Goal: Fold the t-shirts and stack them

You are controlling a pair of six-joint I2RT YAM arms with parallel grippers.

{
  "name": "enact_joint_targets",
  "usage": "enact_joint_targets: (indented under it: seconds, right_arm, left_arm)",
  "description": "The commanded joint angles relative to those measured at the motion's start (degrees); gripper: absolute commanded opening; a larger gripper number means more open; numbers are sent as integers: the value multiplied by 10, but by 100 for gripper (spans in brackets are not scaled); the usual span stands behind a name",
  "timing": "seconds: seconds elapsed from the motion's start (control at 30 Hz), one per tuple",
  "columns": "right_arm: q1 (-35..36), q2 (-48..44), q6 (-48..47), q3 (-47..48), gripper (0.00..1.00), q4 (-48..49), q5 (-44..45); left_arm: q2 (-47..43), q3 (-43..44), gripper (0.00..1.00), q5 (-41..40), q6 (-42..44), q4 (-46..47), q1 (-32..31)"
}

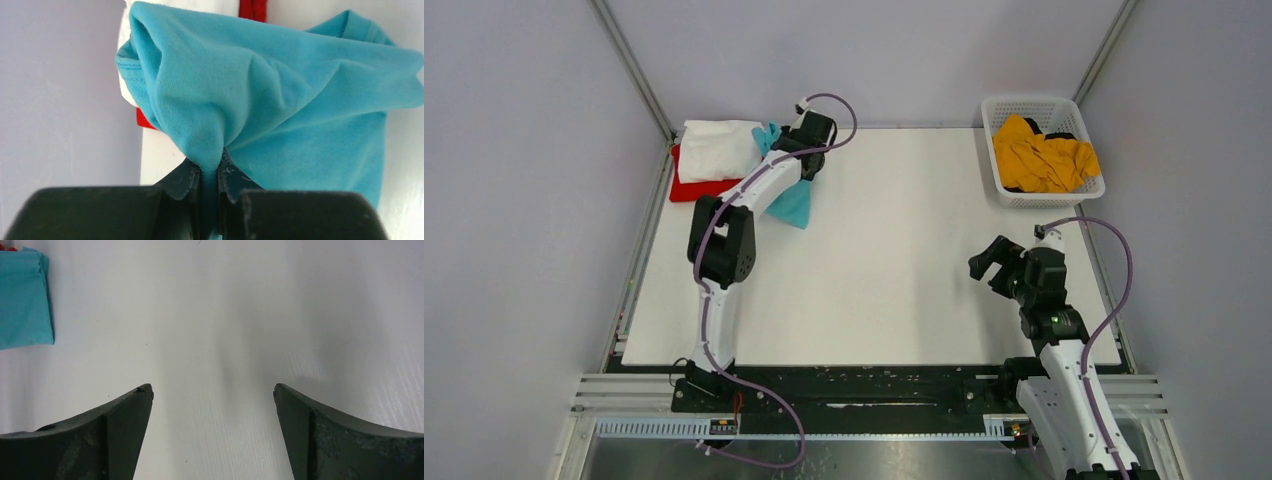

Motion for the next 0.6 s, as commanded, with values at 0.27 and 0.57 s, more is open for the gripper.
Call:
enact_joint_targets:
  seconds: [0.27,0.57]
  right_arm:
    - [-1,7,-13,-1,99,16,33]
    - [-1,9,-14,-2,100,18,48]
  left_arm:
    - [55,161,0,-28,150,76,54]
    - [30,194,0,-28,234,125,58]
